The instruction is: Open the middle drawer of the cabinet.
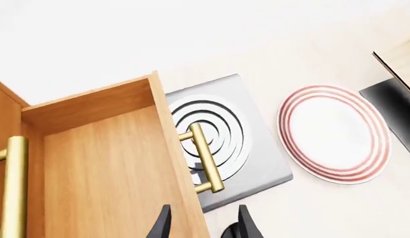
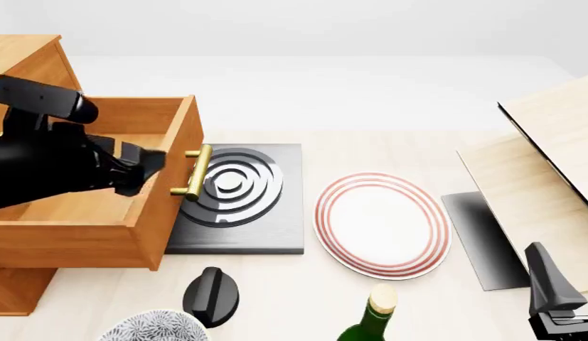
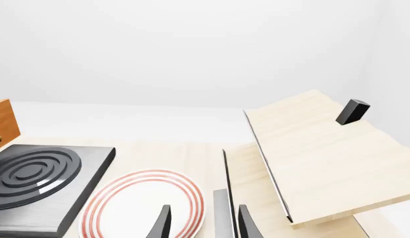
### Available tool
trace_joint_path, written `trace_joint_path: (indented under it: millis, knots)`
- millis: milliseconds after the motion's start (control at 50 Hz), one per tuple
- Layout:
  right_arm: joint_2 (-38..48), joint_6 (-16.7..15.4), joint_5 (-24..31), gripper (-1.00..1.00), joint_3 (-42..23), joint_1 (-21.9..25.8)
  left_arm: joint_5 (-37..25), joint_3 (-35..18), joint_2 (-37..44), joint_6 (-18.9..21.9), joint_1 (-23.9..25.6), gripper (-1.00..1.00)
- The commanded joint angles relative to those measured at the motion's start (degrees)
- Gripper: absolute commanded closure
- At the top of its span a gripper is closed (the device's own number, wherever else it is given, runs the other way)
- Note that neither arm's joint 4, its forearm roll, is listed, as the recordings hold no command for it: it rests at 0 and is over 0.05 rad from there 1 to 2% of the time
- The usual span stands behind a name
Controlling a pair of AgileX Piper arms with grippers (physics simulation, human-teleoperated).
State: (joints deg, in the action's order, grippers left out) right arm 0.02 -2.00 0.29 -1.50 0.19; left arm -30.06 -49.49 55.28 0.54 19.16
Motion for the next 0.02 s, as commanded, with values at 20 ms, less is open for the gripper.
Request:
trace_joint_path:
  millis: [20]
  knots:
    - [0.01, 0.43, -0.09, -1.0, 0.46, 0.16, 0.06, 0.31, -4.04, 1.57, 1.17, -1.0]
